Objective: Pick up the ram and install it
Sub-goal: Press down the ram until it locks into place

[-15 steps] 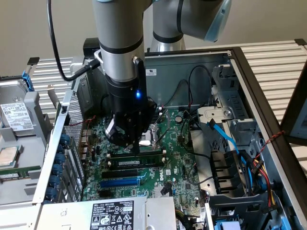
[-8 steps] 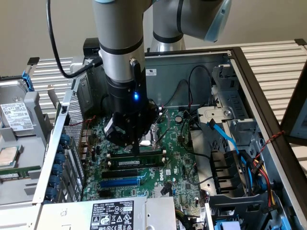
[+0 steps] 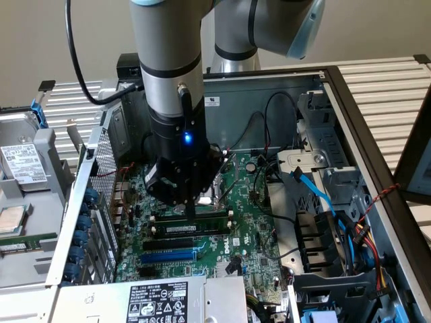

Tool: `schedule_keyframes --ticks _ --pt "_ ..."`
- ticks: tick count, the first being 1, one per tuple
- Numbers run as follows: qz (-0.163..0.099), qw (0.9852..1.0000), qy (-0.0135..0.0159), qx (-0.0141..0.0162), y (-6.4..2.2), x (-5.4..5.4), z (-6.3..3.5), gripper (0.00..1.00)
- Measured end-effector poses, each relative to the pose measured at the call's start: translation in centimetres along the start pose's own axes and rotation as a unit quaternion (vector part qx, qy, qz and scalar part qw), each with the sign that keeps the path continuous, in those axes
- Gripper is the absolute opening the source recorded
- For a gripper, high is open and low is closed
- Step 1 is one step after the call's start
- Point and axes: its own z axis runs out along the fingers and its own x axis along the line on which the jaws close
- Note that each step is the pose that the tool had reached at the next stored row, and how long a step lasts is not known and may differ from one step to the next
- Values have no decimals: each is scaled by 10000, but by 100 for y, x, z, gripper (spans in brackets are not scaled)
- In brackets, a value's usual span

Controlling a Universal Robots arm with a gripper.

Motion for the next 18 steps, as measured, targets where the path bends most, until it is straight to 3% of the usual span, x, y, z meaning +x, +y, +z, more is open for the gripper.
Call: schedule_keyframes --ticks 5,9,13,18 --pt "440 9990 1 13 0 0 8 11" --pt "795 9968 1 22 0 1 15 11" --pt "1147 9934 2 32 0 1 22 11" --pt "1577 9875 3 45 0 1 30 11"
